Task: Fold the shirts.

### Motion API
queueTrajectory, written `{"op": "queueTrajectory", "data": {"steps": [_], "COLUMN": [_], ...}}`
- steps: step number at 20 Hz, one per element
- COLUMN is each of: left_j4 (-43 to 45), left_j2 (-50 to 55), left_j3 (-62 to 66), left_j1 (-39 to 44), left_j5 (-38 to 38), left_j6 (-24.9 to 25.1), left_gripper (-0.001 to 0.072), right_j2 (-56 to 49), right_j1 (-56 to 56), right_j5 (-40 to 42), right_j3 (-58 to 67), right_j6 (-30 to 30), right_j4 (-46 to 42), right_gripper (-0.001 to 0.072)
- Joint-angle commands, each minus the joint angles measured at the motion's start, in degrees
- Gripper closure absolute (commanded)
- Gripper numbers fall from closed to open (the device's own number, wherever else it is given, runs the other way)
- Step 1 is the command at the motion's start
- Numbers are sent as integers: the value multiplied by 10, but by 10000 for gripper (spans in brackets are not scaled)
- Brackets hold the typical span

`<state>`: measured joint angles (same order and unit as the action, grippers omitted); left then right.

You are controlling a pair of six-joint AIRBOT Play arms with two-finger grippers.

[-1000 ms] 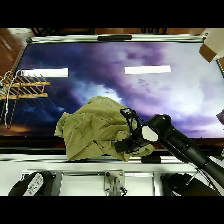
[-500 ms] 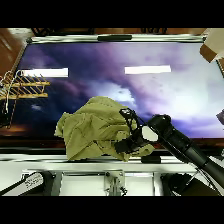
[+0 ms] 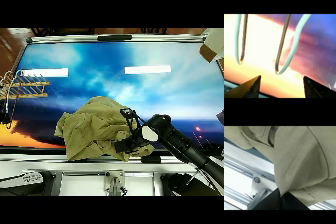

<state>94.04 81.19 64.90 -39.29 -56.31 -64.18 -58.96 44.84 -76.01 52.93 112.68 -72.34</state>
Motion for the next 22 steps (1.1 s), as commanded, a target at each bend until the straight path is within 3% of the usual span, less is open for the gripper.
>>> {"op": "queueTrajectory", "data": {"steps": [1,12,15,20,21,22], "left_j4": [1,41,39,39,39,40], "left_j2": [47,118,123,123,123,123], "left_j3": [28,57,56,57,56,57], "left_j1": [-4,-4,-3,-3,-3,-3], "left_j5": [2,-26,-28,-31,-33,-38], "left_j6": [18,46,46,46,46,46], "left_gripper": [108,206,264,502,514,586], "right_j2": [0,0,0,0,0,0], "right_j1": [0,0,0,0,0,0], "right_j5": [0,0,2,10,15,21], "right_j3": [0,0,0,0,0,0], "right_j6": [26,67,67,67,67,67], "right_j4": [0,0,-2,-2,-2,-2], "right_gripper": [658,658,658,657,657,657]}}
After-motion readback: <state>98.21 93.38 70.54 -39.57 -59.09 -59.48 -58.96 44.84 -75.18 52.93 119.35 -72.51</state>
